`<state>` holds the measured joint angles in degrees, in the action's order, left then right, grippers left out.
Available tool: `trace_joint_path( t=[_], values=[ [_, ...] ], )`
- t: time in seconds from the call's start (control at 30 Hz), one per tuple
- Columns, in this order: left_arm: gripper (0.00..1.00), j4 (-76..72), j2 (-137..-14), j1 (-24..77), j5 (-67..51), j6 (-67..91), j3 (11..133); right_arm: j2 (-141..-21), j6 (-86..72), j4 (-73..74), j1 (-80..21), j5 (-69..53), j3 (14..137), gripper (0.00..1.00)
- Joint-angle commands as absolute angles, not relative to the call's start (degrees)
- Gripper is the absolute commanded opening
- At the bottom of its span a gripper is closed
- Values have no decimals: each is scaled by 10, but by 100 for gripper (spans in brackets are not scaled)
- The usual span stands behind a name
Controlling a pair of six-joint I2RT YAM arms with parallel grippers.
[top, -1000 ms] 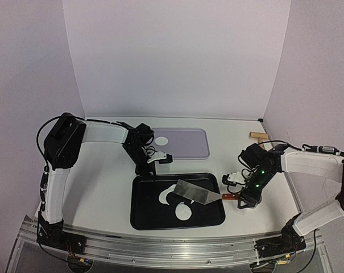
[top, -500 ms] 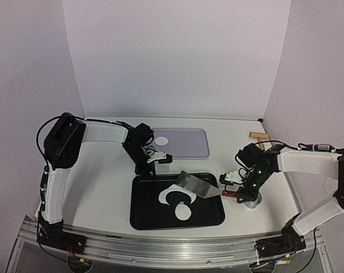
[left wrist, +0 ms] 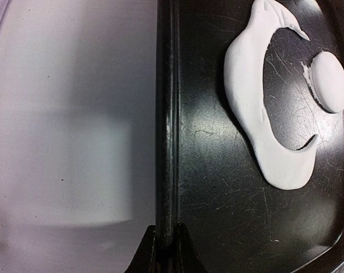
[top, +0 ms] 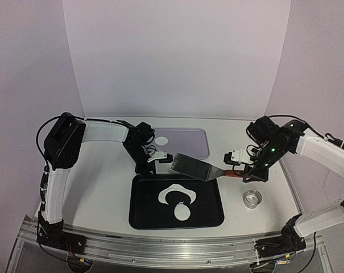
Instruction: Roll out the dumpling wrappers from the dough
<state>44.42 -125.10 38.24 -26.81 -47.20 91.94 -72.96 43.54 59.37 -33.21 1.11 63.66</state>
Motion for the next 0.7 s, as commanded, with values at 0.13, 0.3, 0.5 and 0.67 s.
trace_joint_path(
  t=[0.13,0.3,0.5,0.67],
  values=[
    [0,433,-1259,382,-231,-513,947,-750,589,865,-337,195,689,0],
    [0,433,-1259,381,-231,-512,943,-744,587,887,-358,210,704,0],
    [0,434,-1261,381,-229,-510,944,-760,567,900,-405,227,676,0],
    [0,436,-1261,381,-229,-508,947,-797,515,885,-422,262,662,0]
  ],
)
